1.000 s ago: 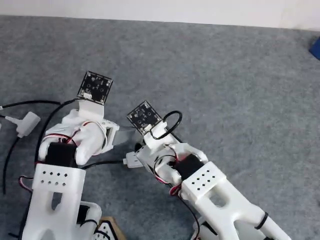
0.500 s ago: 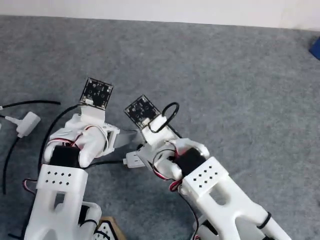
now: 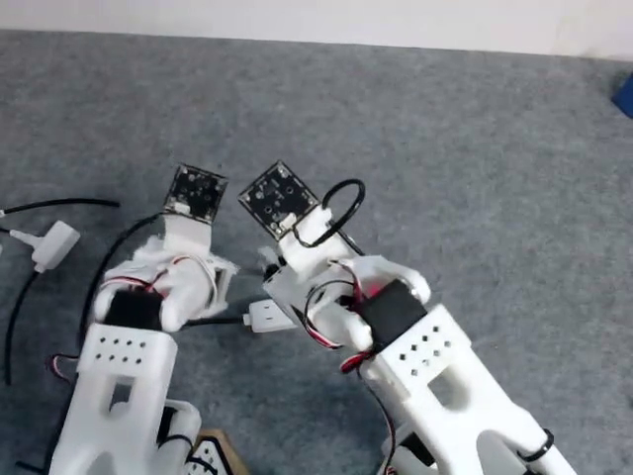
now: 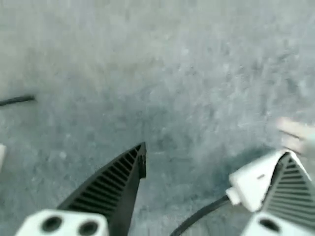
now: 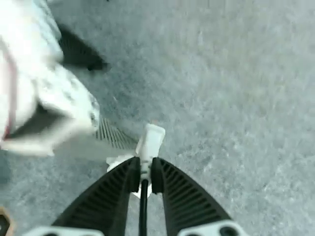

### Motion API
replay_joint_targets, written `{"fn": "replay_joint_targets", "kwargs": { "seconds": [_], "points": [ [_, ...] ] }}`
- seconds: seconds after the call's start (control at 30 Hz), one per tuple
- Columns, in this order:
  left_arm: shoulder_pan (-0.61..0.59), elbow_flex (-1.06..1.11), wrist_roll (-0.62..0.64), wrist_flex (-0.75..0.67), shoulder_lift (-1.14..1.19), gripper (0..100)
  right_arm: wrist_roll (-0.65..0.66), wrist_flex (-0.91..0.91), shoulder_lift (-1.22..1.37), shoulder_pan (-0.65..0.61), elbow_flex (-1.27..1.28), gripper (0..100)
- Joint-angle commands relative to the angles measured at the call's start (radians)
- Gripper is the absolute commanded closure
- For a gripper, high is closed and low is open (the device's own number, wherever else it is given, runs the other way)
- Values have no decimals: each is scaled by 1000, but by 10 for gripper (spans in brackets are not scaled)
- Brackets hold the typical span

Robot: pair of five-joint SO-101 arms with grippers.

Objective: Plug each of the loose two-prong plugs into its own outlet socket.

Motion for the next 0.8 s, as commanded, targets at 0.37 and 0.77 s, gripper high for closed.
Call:
{"fn": "replay_joint_targets", "kwargs": {
  "seconds": [0.37,0.77],
  "points": [
    [-260,-4,107,-176,-7,649,9,303,297,-1,-226,992],
    [-266,24,147,-219,-5,649,-48,538,596,-7,-562,992]
  ]
}}
